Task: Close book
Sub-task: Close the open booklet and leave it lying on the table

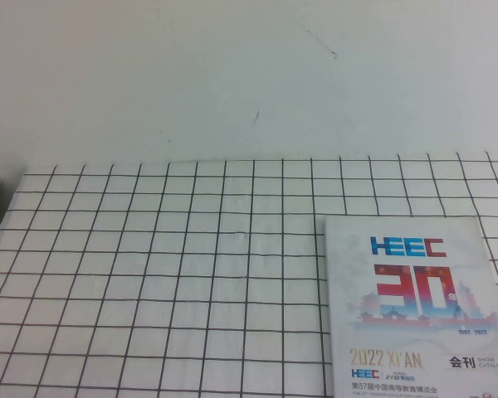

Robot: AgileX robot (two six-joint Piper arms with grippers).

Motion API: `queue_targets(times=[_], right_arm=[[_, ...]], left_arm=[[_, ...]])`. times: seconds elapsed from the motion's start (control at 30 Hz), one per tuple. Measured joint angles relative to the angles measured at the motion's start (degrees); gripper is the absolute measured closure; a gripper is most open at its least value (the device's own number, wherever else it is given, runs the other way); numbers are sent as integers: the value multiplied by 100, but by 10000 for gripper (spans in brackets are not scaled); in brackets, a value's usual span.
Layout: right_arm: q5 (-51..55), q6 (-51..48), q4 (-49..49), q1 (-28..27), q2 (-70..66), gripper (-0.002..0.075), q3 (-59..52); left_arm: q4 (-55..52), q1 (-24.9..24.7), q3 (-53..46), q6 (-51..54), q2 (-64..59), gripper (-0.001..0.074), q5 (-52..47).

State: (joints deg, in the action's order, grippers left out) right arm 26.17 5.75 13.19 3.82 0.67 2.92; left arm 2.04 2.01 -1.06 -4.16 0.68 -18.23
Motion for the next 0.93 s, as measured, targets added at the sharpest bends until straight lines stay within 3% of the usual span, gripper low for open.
queue_targets(times=[0.2, 0.93], right_arm=[[63, -723, 12, 0, 0, 729, -214], [-455, -1072, -271, 0, 0, 729, -369]], left_arm=[[0, 0, 0, 0, 0, 739, 0], [0, 0, 3, -4, 0, 739, -25]])
